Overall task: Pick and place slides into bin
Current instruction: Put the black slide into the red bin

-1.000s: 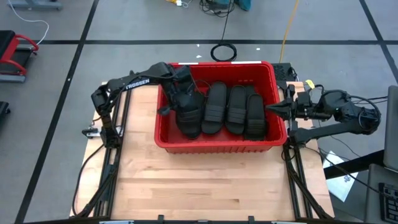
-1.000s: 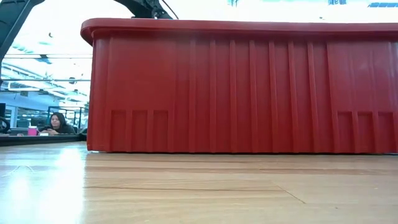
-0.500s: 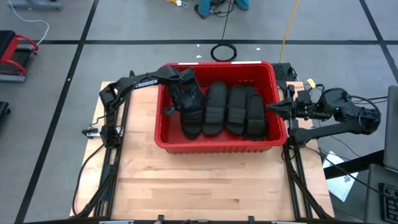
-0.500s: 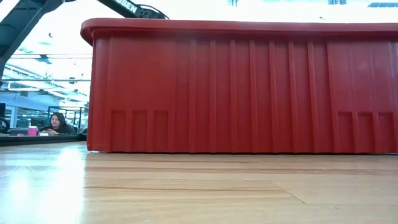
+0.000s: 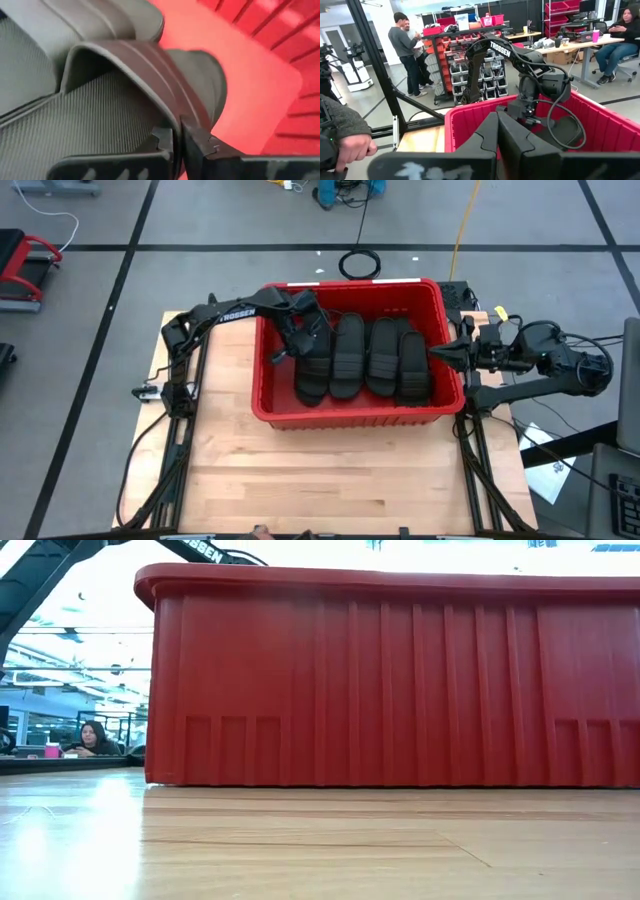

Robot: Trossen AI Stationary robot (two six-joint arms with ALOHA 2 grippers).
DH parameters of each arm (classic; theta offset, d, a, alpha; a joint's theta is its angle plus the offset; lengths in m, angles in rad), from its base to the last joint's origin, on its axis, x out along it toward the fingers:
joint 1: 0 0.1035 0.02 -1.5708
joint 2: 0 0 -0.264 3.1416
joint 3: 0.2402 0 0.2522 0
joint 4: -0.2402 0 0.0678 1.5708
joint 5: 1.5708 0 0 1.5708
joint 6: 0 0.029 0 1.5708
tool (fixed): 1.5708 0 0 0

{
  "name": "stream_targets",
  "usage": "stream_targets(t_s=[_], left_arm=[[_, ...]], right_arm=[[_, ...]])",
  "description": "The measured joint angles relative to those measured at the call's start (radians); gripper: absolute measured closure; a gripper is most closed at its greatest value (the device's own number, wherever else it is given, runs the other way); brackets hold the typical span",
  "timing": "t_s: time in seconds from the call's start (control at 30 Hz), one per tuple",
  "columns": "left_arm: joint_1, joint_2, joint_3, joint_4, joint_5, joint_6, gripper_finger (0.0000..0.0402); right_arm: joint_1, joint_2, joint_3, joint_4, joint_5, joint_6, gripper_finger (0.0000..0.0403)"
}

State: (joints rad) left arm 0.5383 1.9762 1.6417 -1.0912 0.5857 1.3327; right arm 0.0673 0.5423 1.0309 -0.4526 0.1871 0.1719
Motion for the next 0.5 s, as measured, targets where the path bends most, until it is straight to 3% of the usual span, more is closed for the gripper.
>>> stream_targets(t_s=[0.13, 0.5], left_arm=[[0.0, 0.0, 0.0, 0.009, -0.071, -0.031, 0.0366], [0.0, 0.001, -0.001, 0.068, -0.15, -0.213, 0.0255]], right_arm=[[0.0, 0.0, 0.0, 0.0, 0.0, 0.0, 0.0403], [0.0, 0.0, 0.0, 0.0, 0.0, 0.0, 0.0403]])
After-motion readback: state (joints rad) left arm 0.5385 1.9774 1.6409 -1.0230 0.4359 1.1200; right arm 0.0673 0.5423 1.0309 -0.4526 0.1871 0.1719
